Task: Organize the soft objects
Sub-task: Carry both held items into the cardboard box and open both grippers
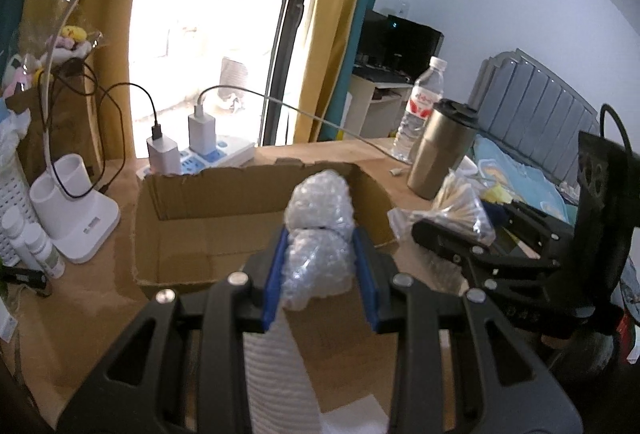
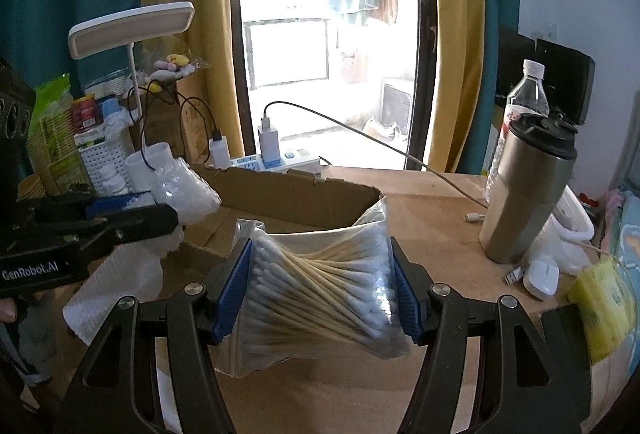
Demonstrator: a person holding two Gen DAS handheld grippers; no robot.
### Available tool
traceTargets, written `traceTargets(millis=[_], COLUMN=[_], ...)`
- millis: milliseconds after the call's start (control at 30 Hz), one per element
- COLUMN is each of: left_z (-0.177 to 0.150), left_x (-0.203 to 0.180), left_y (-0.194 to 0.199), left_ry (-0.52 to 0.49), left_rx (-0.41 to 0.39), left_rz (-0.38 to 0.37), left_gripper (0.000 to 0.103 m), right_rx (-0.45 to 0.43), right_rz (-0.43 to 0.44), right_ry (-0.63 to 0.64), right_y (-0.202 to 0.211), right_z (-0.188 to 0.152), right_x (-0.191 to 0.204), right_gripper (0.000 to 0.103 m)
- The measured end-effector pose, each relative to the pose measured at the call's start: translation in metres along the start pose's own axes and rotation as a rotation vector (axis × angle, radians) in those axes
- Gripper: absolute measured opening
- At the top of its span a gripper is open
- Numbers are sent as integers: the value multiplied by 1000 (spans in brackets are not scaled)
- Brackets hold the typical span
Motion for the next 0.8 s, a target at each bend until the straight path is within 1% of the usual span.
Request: traceTargets(millis=[400, 800], left_z=[5, 3], left_x=[23, 40], left_y=[-34, -67], left_ry=[53, 97], left_rx=[13, 39], left_rz=[-13, -32], left_gripper=[34, 34], right_rx=[-3, 22], right_rz=[9, 37], right_ry=[-16, -84], right_y=[-34, -70], right_z=[12, 16], right_x=[-1, -6], right_gripper=[67, 67])
Point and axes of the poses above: each gripper's, at about its wrist camera, not at the fingertips, and y roughly against the way its jaws point, x to its left, z to its top, the point moved 5 cm from there along -y, roughly the way its jaws point, and after that the axes turned 13 degrees about -z, right-handed, at the moved point
